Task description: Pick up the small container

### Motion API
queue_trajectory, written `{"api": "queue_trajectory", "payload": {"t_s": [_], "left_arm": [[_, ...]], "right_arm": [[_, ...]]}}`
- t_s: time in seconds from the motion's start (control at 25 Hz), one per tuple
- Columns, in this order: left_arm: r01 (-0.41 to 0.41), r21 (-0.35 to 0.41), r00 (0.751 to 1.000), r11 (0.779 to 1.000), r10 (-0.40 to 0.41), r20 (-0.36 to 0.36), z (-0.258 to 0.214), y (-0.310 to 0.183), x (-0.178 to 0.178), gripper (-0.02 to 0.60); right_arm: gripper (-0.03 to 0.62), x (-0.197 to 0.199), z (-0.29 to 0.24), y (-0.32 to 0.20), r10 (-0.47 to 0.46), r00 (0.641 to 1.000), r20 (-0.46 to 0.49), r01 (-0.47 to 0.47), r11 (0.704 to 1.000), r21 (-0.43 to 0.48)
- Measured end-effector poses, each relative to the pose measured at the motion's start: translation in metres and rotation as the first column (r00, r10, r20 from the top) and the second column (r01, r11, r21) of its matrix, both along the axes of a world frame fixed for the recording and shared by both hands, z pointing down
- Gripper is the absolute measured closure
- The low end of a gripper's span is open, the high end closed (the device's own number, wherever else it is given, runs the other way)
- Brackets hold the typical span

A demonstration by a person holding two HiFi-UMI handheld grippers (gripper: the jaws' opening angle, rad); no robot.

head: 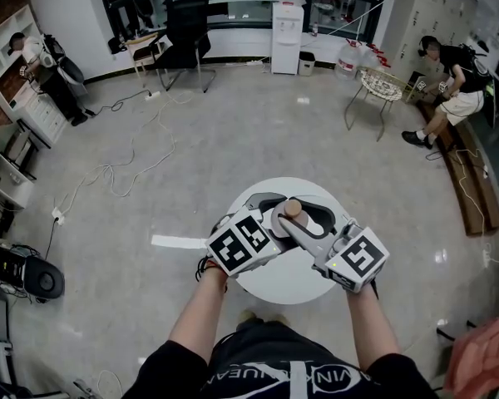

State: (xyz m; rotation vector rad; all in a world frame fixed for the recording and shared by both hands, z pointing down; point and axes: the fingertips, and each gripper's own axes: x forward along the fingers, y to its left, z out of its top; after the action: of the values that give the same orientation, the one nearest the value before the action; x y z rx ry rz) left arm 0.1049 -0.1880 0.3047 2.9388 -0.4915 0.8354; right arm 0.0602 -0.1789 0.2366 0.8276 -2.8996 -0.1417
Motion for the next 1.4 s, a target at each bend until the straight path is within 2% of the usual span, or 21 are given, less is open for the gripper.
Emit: {"api": "queue_trajectory", "payload": {"t_s": [1.4], "left_arm": [[-0.002,-0.01,1.0,1.0,0.001,-0.005,0.0043,-0.0017,0.0023,0.224]], "right_arm": [[0.45,0.0006,0.003,-0.0018,0.001,1.0,-0.002,-0.001,1.0,0.004]]}}
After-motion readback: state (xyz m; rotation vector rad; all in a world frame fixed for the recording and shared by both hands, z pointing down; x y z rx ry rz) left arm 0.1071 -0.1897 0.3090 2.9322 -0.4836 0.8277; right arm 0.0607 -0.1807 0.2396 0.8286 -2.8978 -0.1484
